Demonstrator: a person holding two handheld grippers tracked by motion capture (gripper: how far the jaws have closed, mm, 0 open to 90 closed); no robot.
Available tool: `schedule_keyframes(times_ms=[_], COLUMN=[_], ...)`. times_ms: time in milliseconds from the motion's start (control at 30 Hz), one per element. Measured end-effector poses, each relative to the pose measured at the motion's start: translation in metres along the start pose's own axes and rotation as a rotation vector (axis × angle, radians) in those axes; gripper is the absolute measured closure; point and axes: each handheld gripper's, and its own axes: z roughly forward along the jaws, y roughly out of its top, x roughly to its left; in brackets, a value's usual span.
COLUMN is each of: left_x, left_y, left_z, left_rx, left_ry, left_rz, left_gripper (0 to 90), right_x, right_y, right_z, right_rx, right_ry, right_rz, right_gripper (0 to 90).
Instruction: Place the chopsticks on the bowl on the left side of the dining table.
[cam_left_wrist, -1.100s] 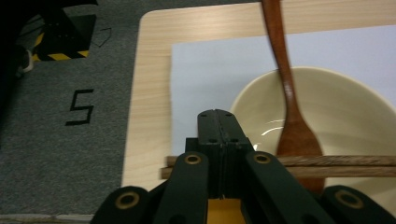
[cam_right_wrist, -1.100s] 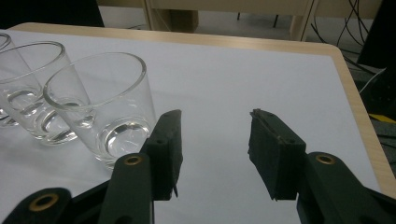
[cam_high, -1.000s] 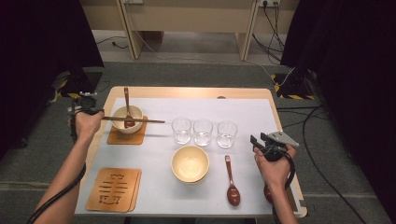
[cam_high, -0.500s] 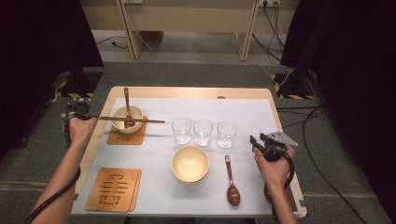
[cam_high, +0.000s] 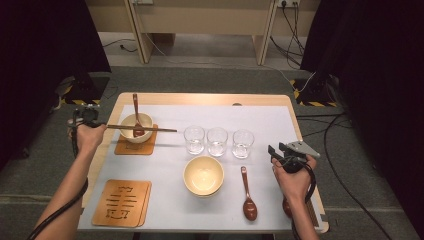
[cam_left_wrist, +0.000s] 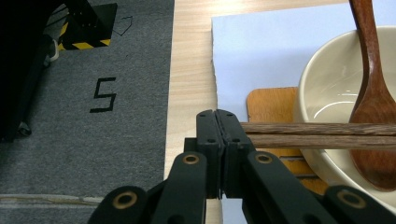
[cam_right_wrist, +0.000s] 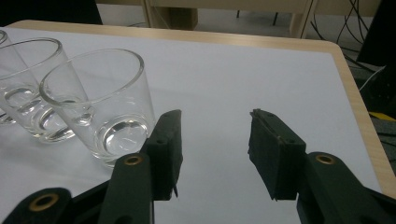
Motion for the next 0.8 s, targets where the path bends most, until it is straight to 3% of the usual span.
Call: schedule_keyframes(times_ms=[300, 367, 433, 600, 800], left_x=[-0.005, -0.009, -0.013, -0.035, -0.051], left_y=[0.007, 0.009, 0.012, 0.017, 0.019], left_z=[-0.008, -0.009, -0.009, -0.008, 0.001], left_rx=[-0.056, -0.073, -0.077, -0.078, -0.058], left_ry=[-0.021, -0.042, -0.054, -0.141, -0.147], left_rz=[0.011, 0.02, 0.034, 0.043, 0.075], left_gripper=[87.5, 87.5, 87.6, 87.7, 87.9], right_x=[0.001, 0.001, 0.001, 0.002, 0.0], right_y=[0.0, 0.0, 0.0, -0.001, -0.001], right_z=[0.001, 0.001, 0.001, 0.003, 0.001], right_rx=[0.002, 0.003, 0.004, 0.001, 0.002], right_ry=[-0.001, 0.0, 0.001, 0.002, 0.002], right_rz=[-0.002, -0.002, -0.002, -0.007, -0.003], right_gripper=[54.5, 54.5, 54.5, 54.5, 54.5])
